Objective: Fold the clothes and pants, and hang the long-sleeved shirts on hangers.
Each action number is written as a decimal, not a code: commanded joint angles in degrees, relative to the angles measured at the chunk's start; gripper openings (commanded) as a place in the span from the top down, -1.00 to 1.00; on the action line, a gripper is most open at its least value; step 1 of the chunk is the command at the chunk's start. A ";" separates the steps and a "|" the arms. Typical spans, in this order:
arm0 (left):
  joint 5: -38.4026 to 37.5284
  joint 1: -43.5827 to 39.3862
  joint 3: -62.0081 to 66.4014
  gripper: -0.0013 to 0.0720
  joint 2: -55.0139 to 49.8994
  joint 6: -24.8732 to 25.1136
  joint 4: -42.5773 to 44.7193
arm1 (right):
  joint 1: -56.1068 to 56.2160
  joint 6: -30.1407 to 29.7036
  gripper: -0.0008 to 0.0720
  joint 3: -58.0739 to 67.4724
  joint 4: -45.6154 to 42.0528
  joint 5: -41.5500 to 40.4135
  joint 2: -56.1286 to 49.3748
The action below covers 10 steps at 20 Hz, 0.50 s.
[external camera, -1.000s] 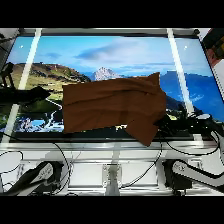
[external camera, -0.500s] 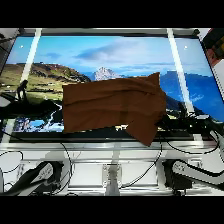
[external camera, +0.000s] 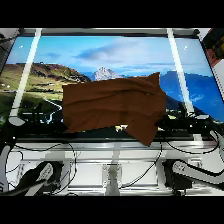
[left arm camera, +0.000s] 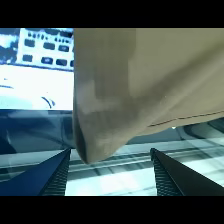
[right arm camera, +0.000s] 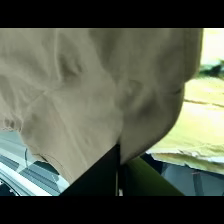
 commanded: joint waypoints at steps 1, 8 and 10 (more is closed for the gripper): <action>3.41 0.17 -4.72 -0.51 0.35 3.28 -1.40 | 0.00 -0.02 0.94 0.00 3.34 1.29 0.00; 9.92 0.13 -5.77 0.06 0.35 3.39 -3.67 | 0.02 -2.58 0.94 0.04 4.04 3.76 0.02; 11.96 0.11 -5.77 0.06 0.35 3.41 -5.81 | 0.00 -3.08 0.94 0.04 4.31 4.61 0.15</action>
